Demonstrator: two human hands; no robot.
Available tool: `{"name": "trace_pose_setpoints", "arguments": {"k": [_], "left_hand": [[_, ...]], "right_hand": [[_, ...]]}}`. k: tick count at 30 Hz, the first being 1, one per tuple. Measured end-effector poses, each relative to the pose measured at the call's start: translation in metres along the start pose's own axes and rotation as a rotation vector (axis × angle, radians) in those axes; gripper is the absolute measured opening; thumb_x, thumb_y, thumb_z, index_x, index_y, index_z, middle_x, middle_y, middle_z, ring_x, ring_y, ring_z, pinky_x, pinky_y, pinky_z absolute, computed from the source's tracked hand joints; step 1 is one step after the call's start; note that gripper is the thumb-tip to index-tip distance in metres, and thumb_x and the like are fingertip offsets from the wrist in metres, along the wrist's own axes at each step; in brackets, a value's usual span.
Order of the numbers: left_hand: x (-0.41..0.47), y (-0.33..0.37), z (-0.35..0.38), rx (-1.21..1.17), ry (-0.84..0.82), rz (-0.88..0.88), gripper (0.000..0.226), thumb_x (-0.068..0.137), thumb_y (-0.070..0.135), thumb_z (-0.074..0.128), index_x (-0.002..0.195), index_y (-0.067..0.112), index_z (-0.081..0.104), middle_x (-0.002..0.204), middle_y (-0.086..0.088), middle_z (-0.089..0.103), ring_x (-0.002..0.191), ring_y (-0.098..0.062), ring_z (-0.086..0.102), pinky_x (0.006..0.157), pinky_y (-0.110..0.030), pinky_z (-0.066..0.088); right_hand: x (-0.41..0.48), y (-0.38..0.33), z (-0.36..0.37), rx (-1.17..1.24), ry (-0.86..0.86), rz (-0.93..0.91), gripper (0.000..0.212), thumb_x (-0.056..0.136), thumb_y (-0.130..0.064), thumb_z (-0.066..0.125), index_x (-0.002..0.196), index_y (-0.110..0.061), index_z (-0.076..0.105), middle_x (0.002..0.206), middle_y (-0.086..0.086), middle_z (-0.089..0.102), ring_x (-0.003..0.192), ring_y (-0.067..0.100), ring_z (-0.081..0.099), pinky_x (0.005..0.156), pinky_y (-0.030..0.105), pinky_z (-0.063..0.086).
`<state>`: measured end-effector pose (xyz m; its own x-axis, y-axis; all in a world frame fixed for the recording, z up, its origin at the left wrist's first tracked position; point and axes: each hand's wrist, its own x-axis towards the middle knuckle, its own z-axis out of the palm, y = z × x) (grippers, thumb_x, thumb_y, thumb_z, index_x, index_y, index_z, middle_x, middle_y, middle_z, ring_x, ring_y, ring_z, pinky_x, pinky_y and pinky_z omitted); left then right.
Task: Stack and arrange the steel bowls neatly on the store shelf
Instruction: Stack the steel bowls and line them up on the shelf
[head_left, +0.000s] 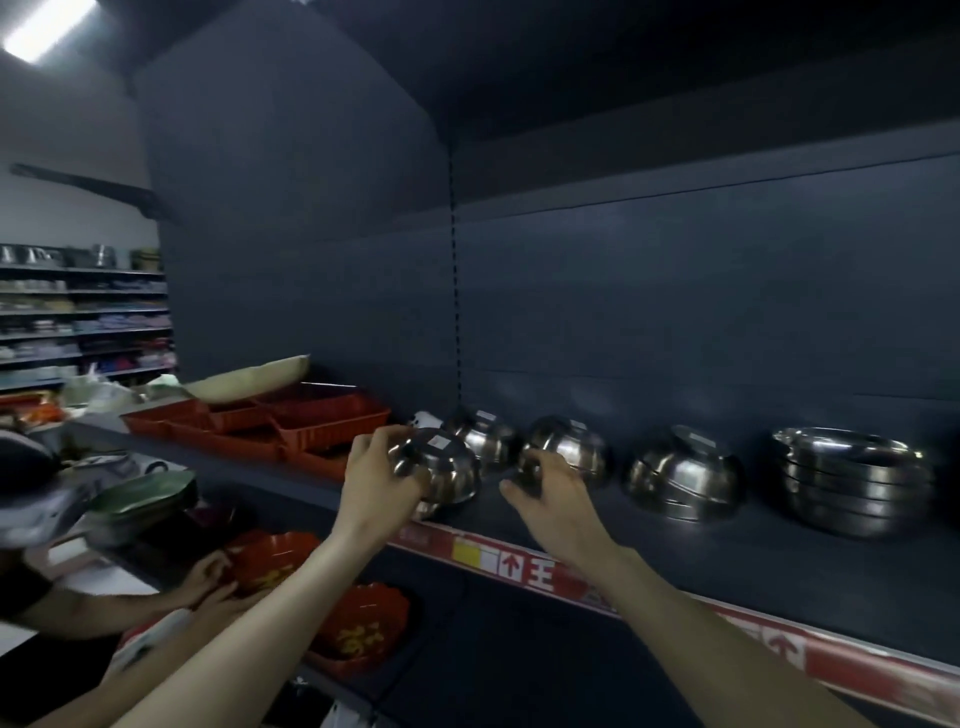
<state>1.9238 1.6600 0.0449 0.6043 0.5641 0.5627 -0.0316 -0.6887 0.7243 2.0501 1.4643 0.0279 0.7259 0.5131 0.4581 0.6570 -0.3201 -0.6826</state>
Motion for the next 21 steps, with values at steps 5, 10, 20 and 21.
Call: {"name": "trace_pose_setpoints", "arguments": {"k": [5,10,20,21], "left_hand": [[0.024,-0.027,-0.015,-0.007,-0.027,-0.084,0.065,0.088,0.032,0.083,0.146,0.024,0.054,0.139,0.003,0.045,0.124,-0.021,0.059,0.111,-0.044,0.052],[0.046,-0.045,-0.017,0.028,-0.134,-0.159,0.101,0.077,0.038,0.089,0.162,0.022,0.036,0.153,-0.004,0.043,0.142,-0.028,0.048,0.119,-0.05,0.044],[0.069,-0.076,-0.005,0.044,-0.462,-0.072,0.095,0.06,0.036,0.101,0.139,0.037,0.047,0.129,0.01,0.071,0.124,-0.012,0.066,0.113,-0.05,0.051],[0.07,-0.078,-0.004,0.06,-0.474,-0.052,0.1,0.057,0.039,0.101,0.14,0.041,0.046,0.131,0.01,0.07,0.127,-0.015,0.065,0.111,-0.051,0.053]], "right_hand": [[0.027,-0.009,0.036,-0.005,-0.071,0.049,0.064,0.1,-0.041,0.071,0.154,-0.015,0.048,0.152,0.004,0.053,0.142,0.023,0.049,0.109,0.029,0.038],[0.048,-0.008,0.06,-0.067,-0.119,0.069,0.057,0.092,-0.048,0.072,0.142,-0.024,0.058,0.143,0.0,0.06,0.139,0.023,0.049,0.116,0.037,0.04],[0.064,0.009,0.078,-0.142,-0.233,0.097,0.086,0.088,-0.08,0.058,0.161,-0.041,0.033,0.17,-0.007,0.034,0.162,0.021,0.017,0.126,0.052,0.023],[0.063,0.009,0.078,-0.155,-0.263,0.094,0.089,0.09,-0.08,0.056,0.164,-0.042,0.026,0.174,-0.008,0.027,0.164,0.019,0.011,0.127,0.052,0.018]]}}
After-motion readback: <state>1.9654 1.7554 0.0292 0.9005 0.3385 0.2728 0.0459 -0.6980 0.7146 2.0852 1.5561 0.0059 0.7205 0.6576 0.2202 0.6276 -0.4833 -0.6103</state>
